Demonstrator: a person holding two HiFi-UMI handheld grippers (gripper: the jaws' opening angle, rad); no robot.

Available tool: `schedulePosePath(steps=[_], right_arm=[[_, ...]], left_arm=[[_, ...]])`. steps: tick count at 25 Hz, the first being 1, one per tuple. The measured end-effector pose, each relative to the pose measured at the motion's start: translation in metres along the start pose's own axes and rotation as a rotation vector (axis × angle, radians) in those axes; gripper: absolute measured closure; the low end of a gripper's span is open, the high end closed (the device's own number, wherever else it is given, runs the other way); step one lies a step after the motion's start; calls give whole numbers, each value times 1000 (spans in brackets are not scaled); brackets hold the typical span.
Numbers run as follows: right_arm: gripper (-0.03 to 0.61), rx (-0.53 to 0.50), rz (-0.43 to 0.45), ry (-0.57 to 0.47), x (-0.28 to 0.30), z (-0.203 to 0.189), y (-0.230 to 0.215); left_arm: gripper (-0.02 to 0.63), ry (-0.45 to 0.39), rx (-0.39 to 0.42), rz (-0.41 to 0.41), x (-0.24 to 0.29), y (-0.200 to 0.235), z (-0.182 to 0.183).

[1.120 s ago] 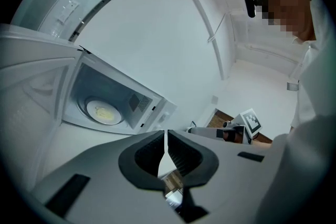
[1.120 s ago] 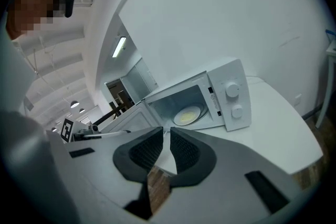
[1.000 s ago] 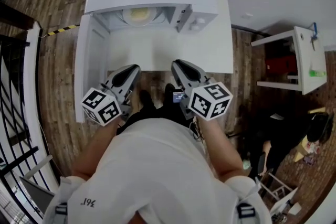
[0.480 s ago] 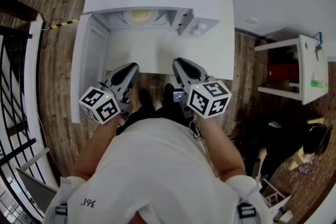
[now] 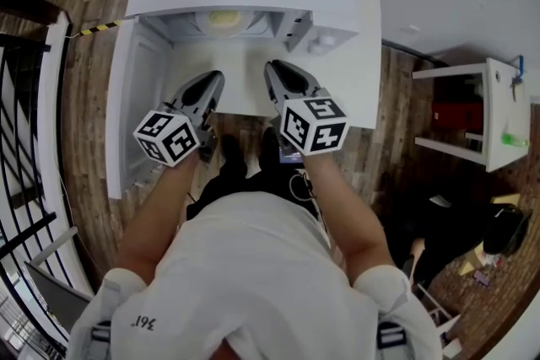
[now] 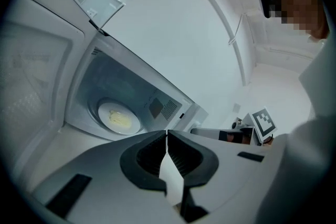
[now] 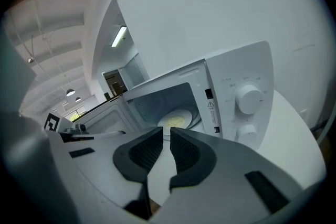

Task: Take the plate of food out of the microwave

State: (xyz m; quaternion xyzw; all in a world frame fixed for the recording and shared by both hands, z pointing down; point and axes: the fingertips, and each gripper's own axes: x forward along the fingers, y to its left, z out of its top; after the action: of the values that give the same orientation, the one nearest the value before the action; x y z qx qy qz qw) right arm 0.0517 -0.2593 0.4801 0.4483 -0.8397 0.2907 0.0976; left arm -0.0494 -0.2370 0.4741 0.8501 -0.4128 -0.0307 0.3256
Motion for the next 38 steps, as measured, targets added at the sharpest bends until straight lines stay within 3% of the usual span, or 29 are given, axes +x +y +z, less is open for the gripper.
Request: schedulePosePath(steps=[11, 21, 23, 29, 38], right_arm=[[535, 25, -56, 32, 67, 4, -19], [528, -76, -142, 94, 124, -7, -28], [491, -52, -143, 115, 133, -11, -30], [459, 32, -159, 189, 153, -22, -37], [448, 163, -206, 239, 162, -26, -42]], left_arm=[[606, 10, 0, 90, 33, 52, 13], [606, 63, -18, 179, 54, 102, 9], [606, 70, -27, 190, 56, 108, 8], [604, 88, -34, 230, 63, 121, 6], [558, 99, -98, 265, 66, 138, 1]])
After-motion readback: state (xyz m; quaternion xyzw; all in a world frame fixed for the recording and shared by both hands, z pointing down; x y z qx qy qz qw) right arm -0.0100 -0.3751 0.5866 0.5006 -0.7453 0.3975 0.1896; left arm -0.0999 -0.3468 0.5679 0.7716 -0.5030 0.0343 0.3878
